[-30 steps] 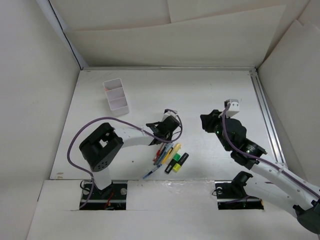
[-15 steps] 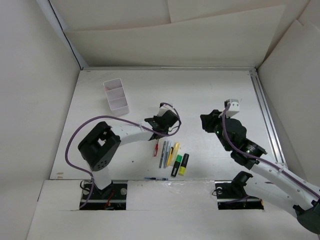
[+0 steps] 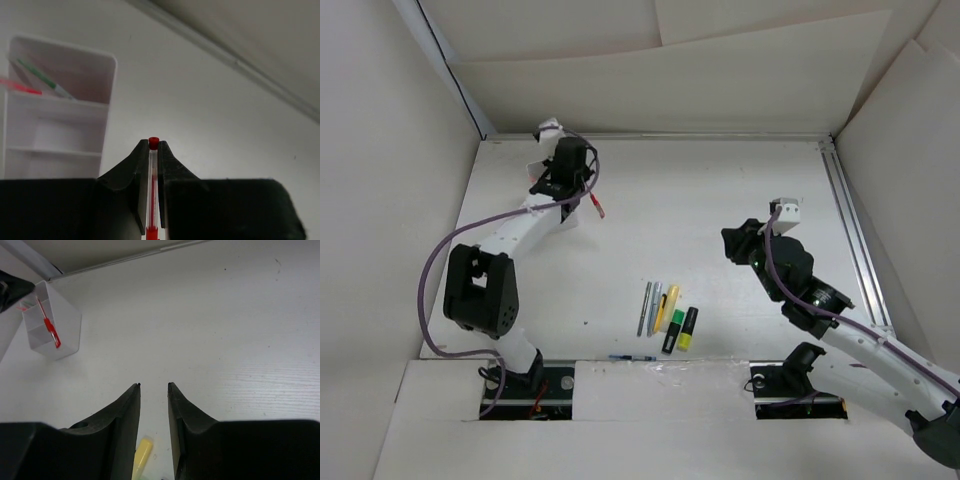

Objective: Sort the stationery into containers
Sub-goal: Pick up the pen from the center of the board, then place the pen in the storage box.

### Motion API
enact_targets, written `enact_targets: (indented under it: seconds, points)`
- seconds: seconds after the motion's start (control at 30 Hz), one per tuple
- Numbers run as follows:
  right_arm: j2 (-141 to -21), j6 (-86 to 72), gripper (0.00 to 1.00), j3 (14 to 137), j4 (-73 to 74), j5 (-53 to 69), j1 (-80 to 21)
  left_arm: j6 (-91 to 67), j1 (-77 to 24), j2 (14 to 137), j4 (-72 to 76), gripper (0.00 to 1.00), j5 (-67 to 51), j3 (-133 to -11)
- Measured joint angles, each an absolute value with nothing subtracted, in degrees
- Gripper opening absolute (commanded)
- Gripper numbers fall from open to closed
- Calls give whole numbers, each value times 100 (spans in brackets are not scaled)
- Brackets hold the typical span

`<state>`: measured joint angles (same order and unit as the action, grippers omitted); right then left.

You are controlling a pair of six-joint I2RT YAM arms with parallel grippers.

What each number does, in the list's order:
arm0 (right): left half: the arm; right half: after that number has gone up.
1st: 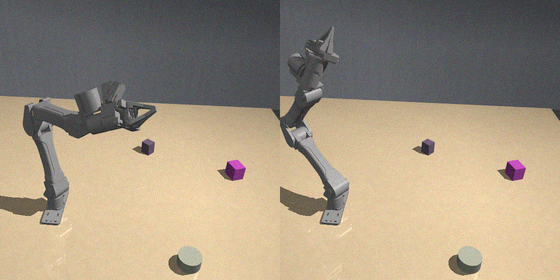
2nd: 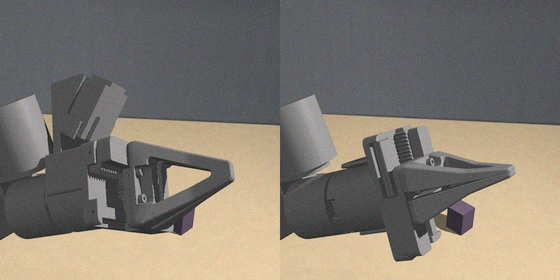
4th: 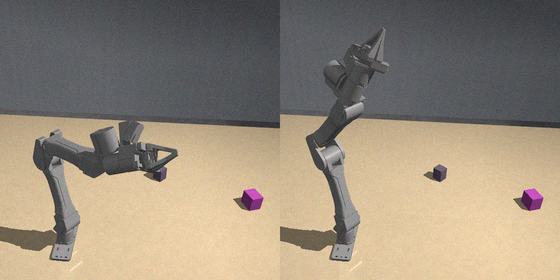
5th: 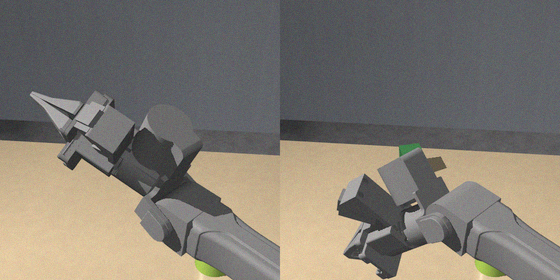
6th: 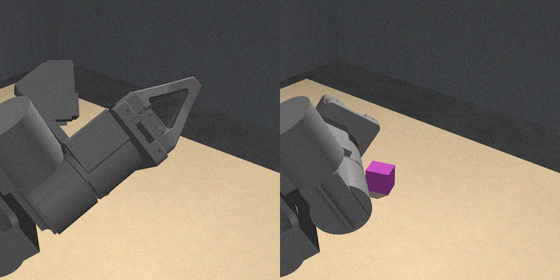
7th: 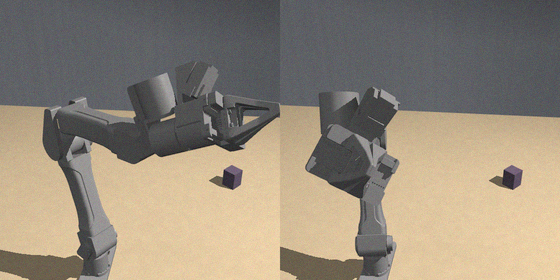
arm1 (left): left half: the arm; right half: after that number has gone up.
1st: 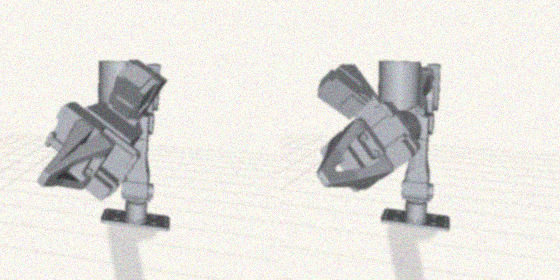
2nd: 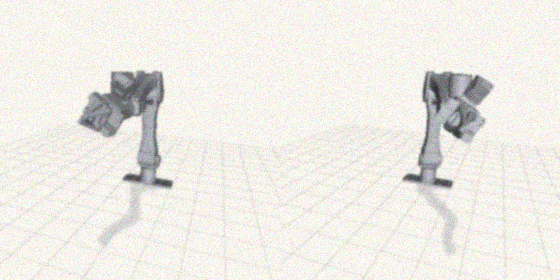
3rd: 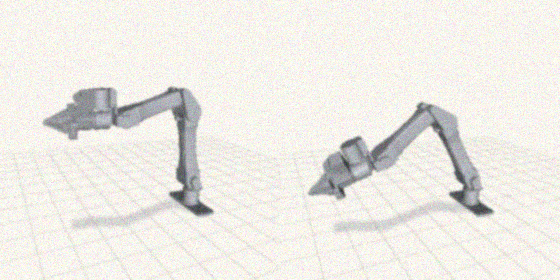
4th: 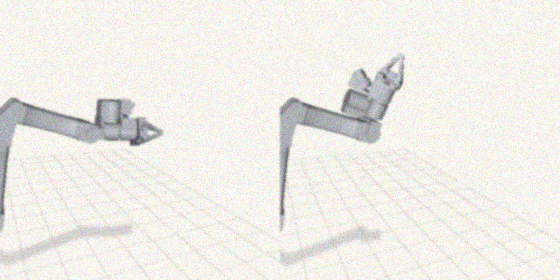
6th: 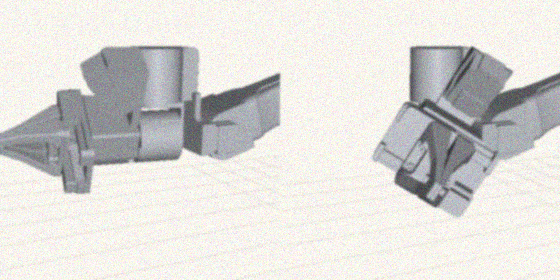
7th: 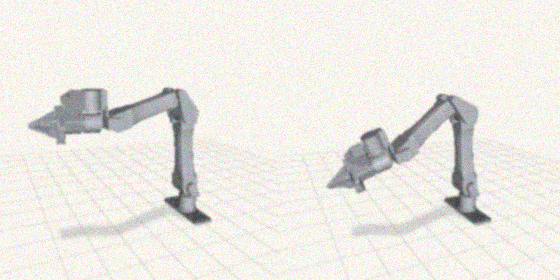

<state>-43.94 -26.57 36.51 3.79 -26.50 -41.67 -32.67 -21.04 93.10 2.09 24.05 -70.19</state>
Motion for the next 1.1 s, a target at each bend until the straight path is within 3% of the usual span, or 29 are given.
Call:
enact_targets:
  seconds: [0.2, 0.53, 1.1]
  points:
    - [-4394, -2657, 34, 3653, 381, -2598, -4163, -3330, -1466, 10051, 392, 0, 2775, -8451]
    - [-4429, -2657, 34, 3653, 379, -2541, -4163, -2534, -908, 10921, 1074, 0, 3522, -9533]
    - [-4578, -2657, 34, 3653, 381, -2482, -4163, -1109, -766, 11201, 2255, 0, 4368, -9139]
